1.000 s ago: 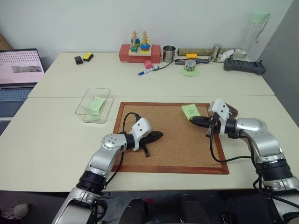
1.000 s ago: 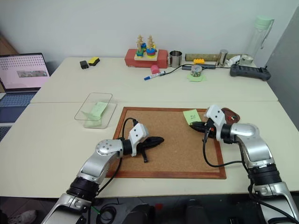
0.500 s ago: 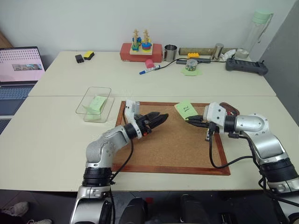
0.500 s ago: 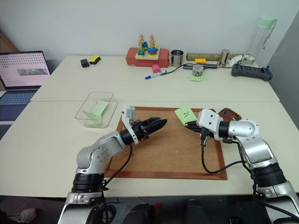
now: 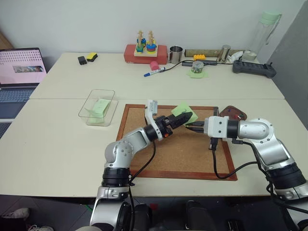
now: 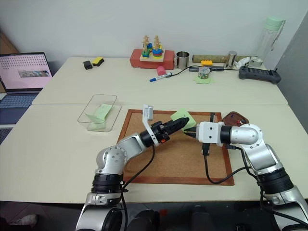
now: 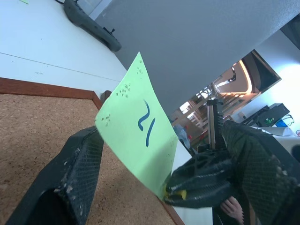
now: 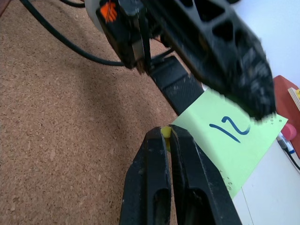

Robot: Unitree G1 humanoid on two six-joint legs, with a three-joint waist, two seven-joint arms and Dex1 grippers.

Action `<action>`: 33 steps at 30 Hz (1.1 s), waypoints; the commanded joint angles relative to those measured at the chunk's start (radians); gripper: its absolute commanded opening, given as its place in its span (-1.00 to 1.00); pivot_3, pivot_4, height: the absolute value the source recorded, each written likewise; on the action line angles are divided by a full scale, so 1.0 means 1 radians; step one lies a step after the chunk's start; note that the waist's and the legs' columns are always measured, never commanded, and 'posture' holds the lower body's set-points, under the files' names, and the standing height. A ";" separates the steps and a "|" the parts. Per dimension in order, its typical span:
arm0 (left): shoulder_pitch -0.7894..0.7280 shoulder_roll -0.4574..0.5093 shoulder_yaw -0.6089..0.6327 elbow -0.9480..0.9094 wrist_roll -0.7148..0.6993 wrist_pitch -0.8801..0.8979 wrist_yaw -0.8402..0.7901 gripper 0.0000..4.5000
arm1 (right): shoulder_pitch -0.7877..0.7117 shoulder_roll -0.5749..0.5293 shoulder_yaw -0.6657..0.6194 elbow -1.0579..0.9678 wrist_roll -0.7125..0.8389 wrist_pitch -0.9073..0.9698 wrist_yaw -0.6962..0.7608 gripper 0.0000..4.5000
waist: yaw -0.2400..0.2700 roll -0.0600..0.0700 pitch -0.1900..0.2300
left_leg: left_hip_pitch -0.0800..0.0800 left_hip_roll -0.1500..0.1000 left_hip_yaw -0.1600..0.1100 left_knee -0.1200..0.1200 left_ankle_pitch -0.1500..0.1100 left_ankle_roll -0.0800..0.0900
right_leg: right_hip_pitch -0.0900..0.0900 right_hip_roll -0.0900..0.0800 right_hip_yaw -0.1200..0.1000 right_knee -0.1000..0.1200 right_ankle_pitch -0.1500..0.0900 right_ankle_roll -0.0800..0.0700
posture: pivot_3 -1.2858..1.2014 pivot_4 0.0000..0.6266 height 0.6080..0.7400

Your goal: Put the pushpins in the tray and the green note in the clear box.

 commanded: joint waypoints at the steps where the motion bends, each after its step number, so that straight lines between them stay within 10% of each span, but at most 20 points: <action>1: -0.024 -0.001 0.005 -0.006 -0.012 -0.032 -0.019 0.47 | -0.020 -0.008 -0.009 -0.043 -0.001 -0.020 0.001 -1.00 | 0.000 0.000 0.000 | 0.000 0.000 0.000 0.000 0.000 0.000 | 0.000 0.000 0.000 0.000 0.000 0.000 | 0.03 -0.52 1.00; 18: 0.004 0.022 -0.014 -0.021 -0.003 -0.049 -0.044 -1.00 | -0.047 0.011 -0.006 -0.033 0.001 -0.041 -0.008 -1.00 | 0.000 0.000 0.000 | 0.000 0.000 0.000 0.000 -0.001 0.001 | 0.000 0.000 0.000 0.000 0.000 0.000 | 0.03 -0.52 1.00; 33: 0.020 0.003 -0.028 0.039 0.077 -0.145 0.000 -1.00 | -0.050 0.014 -0.078 -0.103 0.076 0.031 -0.043 -1.00 | 0.001 0.000 0.000 | 0.000 0.000 0.000 0.000 -0.001 0.002 | 0.000 0.000 0.000 0.000 0.000 0.000 | 0.03 -0.52 1.00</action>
